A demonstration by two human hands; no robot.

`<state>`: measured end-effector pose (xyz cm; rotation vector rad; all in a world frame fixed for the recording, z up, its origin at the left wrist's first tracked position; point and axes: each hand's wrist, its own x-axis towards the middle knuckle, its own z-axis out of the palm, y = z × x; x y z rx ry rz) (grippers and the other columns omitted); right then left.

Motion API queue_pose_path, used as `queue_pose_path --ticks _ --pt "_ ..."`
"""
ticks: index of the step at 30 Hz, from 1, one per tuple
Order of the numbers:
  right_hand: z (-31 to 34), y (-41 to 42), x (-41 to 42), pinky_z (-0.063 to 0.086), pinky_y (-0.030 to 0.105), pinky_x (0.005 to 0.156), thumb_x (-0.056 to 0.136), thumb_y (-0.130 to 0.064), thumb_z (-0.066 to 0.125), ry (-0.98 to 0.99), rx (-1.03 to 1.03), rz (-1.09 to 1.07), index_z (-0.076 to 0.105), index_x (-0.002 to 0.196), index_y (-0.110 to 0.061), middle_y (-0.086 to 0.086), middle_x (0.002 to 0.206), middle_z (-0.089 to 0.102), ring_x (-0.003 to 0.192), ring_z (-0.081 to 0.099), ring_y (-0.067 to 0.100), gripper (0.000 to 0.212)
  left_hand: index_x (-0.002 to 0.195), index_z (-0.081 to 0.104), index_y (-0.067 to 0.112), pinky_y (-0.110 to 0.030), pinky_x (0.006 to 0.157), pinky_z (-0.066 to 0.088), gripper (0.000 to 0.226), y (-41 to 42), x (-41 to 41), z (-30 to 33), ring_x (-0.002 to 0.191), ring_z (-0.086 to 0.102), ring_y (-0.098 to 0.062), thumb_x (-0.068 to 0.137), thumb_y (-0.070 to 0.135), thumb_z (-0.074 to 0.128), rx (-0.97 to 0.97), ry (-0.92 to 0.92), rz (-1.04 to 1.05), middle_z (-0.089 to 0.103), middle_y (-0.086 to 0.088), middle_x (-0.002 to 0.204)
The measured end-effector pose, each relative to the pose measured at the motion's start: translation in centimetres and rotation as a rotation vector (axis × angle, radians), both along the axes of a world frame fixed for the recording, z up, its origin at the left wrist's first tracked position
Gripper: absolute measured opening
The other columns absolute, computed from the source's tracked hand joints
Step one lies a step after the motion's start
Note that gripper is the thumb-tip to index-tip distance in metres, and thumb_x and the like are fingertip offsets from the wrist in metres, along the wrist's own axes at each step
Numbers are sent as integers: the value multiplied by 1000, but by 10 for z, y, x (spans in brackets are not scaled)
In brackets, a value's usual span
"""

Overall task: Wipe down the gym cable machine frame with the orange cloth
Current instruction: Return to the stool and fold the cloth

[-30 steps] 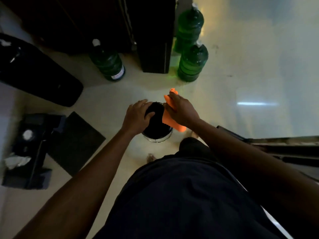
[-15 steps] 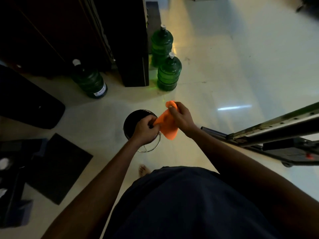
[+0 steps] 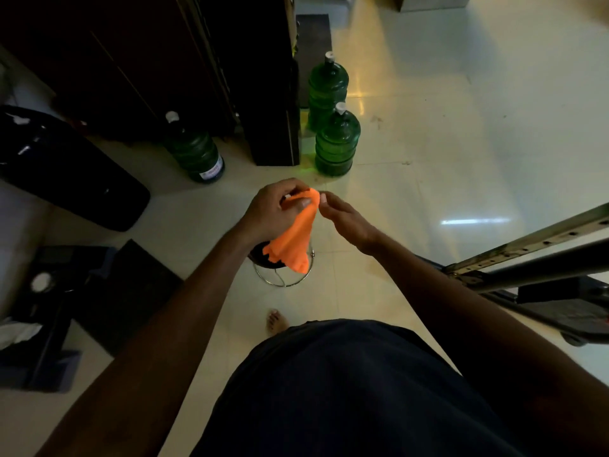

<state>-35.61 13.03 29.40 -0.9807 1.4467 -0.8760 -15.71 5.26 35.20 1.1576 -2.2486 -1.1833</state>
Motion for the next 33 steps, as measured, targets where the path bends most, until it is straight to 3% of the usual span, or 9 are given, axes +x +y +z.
queue_pose_path --ticks 2,6,11,13,18,23,27,30,33 --pt "9 4 2 50 16 103 116 -37 50 -32 -4 102 67 135 -22 -7 130 72 118 66 -4 29 116 71 35 -37 97 54 18 -1 -4 14 112 67 -11 99 31 68 -26 3 -16 72 13 113" --pt "1 22 -5 52 34 97 104 -53 67 107 -123 206 73 108 -21 -3 108 72 98 64 12 33 125 71 23 -42 97 57 21 -2 0 35 112 67 -16 105 24 67 -9 -78 16 72 5 116" --pt "5 43 -16 55 35 96 97 -52 78 192 -218 188 70 98 -15 0 104 74 104 69 17 37 125 68 25 -49 100 59 34 11 6 40 113 70 -16 95 31 83 102 -92 52 73 4 118" --pt "9 48 -20 53 32 86 98 -46 79 219 -239 166 66 89 -13 -4 89 70 91 66 11 36 112 67 29 -41 85 62 41 16 13 41 97 73 -12 83 36 94 251 -176 -26 74 7 104" --pt "15 60 -30 49 31 71 98 -41 80 263 -197 139 67 95 -10 11 89 70 77 58 9 34 69 60 13 -30 62 36 44 23 27 32 57 49 -8 78 36 96 374 -436 -129 50 11 61" --pt "22 70 -32 49 25 69 99 -50 76 114 -54 125 75 93 -15 -7 81 68 73 62 6 36 91 70 12 -33 72 47 34 29 24 44 89 64 -21 66 31 83 657 -63 171 67 -5 93" --pt "30 68 -18 57 44 89 100 -55 73 -227 17 19 75 105 -8 20 103 74 93 68 24 47 126 74 10 -43 91 59 48 38 24 31 111 71 -33 93 44 71 1103 476 231 73 -17 123" --pt "30 59 -5 57 54 105 99 -51 76 -384 56 -163 69 123 -3 32 133 66 114 72 40 55 136 68 8 -53 103 55 58 49 30 4 119 69 -37 95 50 66 1240 401 202 68 -20 136" --pt "30 54 7 56 49 103 104 -45 70 -378 108 -277 71 129 -10 12 117 75 114 71 32 43 126 69 6 -44 102 57 42 47 41 -19 115 66 -36 96 35 70 1212 517 281 65 -21 128"
